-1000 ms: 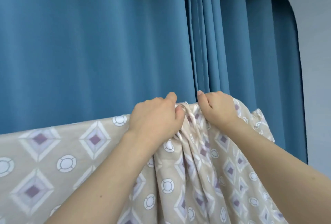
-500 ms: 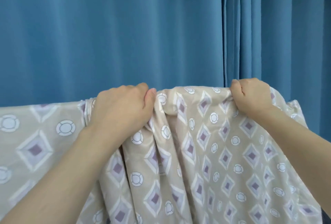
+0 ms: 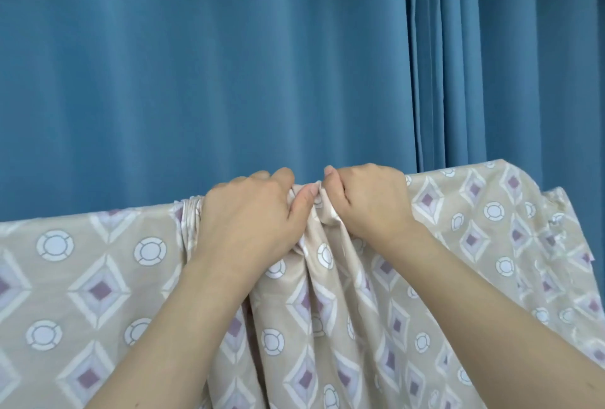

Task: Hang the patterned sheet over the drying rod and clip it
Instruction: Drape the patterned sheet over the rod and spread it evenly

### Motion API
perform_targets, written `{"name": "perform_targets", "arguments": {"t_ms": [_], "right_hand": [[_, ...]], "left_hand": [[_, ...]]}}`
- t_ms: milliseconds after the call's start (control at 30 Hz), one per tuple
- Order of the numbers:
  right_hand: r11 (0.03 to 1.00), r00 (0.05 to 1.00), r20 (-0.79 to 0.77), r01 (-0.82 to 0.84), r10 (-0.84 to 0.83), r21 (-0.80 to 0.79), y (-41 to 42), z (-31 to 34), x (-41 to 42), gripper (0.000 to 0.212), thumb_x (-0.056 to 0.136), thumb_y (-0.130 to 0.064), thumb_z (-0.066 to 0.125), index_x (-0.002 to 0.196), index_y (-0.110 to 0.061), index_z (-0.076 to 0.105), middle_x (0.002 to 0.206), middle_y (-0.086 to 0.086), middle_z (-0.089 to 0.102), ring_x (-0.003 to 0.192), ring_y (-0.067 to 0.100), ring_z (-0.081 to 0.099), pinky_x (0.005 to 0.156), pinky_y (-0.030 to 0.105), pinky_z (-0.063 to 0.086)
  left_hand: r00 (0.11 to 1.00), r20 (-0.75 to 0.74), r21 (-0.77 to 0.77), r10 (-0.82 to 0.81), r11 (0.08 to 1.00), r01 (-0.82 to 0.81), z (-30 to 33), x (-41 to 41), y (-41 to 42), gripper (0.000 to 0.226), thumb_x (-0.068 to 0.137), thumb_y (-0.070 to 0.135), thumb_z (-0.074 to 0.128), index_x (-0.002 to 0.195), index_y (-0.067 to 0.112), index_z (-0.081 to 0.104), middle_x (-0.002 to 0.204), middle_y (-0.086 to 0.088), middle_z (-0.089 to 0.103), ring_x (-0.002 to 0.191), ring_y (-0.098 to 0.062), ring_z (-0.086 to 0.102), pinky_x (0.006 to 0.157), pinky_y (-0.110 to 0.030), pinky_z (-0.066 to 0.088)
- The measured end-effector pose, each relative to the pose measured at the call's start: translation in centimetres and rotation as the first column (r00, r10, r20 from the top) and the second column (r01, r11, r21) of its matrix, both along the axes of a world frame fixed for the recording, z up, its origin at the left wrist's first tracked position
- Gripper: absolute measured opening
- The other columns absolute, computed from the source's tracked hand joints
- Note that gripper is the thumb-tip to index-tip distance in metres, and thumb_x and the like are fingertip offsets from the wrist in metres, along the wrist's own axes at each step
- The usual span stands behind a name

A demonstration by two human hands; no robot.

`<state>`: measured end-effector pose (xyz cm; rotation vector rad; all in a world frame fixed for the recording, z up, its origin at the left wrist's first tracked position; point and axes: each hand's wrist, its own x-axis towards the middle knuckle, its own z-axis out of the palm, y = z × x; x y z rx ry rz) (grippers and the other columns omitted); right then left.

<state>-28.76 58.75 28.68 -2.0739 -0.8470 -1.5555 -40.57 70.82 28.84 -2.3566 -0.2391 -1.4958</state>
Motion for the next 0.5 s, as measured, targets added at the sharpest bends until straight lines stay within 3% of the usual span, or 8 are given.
{"name": "perform_targets", "arguments": {"t_ms": [100,267,400,500], "right_hand": [[1.000,1.000,-0.027,0.002,-0.003,-0.020,0.4,0.1,-0.2,0.049,0.089,-0.039,0.015,0.045,-0.017,0.018,0.040,-0.006,0.019,0.044,0.024,0.033,0.046,0.025,0.007],[0.999,0.999,-0.007,-0.035,0.035,0.033,0.6,0.0,-0.2,0.048,0.090,-0.035,0.025,0.046,-0.019,0.017,0.039,-0.006,0.020,0.039,0.024,0.029,0.047,0.021,0.006],[0.999,0.998,-0.063,-0.028,0.026,-0.022,0.5,0.3,-0.6,0.049,0.091,-0.035,0.026,0.045,-0.019,0.016,0.039,-0.007,0.017,0.041,0.026,0.032,0.047,0.023,0.007],[0.999,0.996,-0.078,-0.043,0.043,-0.003,0.5,0.3,-0.4,0.054,0.091,-0.030,0.035,0.042,-0.021,0.015,0.037,-0.008,0.016,0.040,0.025,0.030,0.048,0.022,0.007]], "left_hand": [[1.000,0.030,-0.019,-0.006,1.000,0.006,-0.1,0.1,0.1,0.040,0.090,0.055,0.023,0.072,0.024,0.039,0.065,0.002,0.054,0.062,-0.027,0.057,0.056,-0.030,0.026],[0.997,0.070,-0.050,0.037,0.998,-0.034,-0.5,-0.1,0.4,0.031,0.087,0.042,0.027,0.068,0.020,0.038,0.060,0.005,0.040,0.057,-0.023,0.035,0.061,-0.031,0.024],[0.995,0.024,-0.060,0.102,0.993,-0.100,-0.1,-1.8,2.4,0.032,0.085,0.037,0.021,0.066,0.018,0.037,0.058,0.004,0.042,0.058,-0.026,0.040,0.061,-0.033,0.026],[0.987,0.042,-0.155,0.155,0.977,-0.147,0.1,-4.0,4.9,0.036,0.080,0.036,0.019,0.059,0.015,0.039,0.051,0.001,0.043,0.055,-0.030,0.043,0.060,-0.034,0.034]]}}
